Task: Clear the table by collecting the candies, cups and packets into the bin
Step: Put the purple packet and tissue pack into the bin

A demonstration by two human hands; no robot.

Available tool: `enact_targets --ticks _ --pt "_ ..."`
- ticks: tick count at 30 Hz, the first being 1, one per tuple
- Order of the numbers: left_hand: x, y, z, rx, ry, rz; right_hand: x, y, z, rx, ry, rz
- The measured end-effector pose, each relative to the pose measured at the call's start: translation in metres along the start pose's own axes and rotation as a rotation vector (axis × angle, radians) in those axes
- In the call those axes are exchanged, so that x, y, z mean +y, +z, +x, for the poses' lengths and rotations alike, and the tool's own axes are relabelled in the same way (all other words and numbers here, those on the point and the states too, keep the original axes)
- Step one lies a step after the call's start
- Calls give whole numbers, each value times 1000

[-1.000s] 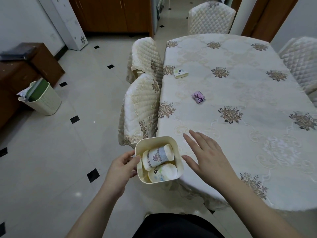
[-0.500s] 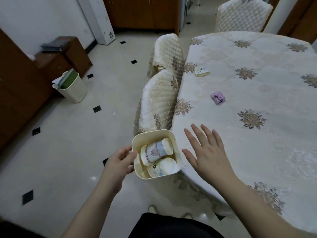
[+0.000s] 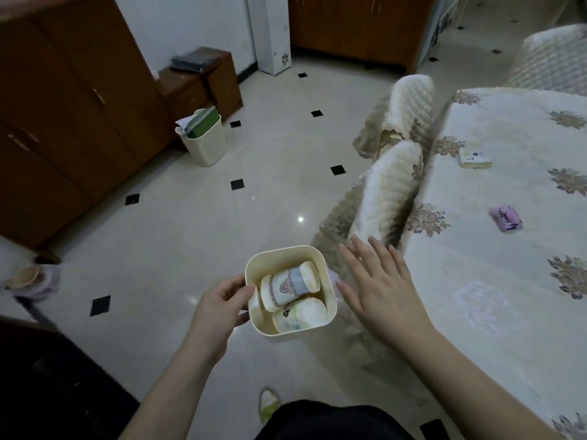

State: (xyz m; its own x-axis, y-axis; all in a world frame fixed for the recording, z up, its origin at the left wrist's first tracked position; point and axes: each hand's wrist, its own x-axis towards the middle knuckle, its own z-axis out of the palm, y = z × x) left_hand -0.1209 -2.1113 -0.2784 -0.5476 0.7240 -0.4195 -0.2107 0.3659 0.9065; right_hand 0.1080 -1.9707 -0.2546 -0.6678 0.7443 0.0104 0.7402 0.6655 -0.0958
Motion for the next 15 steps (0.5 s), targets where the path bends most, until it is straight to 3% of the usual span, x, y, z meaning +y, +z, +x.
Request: enact_targets --ticks 8,15 --pt "8 -108 28 117 55 -66 -99 10 69 45 -85 -37" --pt "10 -164 49 148 4 -105 -139 11 99 13 -101 -58"
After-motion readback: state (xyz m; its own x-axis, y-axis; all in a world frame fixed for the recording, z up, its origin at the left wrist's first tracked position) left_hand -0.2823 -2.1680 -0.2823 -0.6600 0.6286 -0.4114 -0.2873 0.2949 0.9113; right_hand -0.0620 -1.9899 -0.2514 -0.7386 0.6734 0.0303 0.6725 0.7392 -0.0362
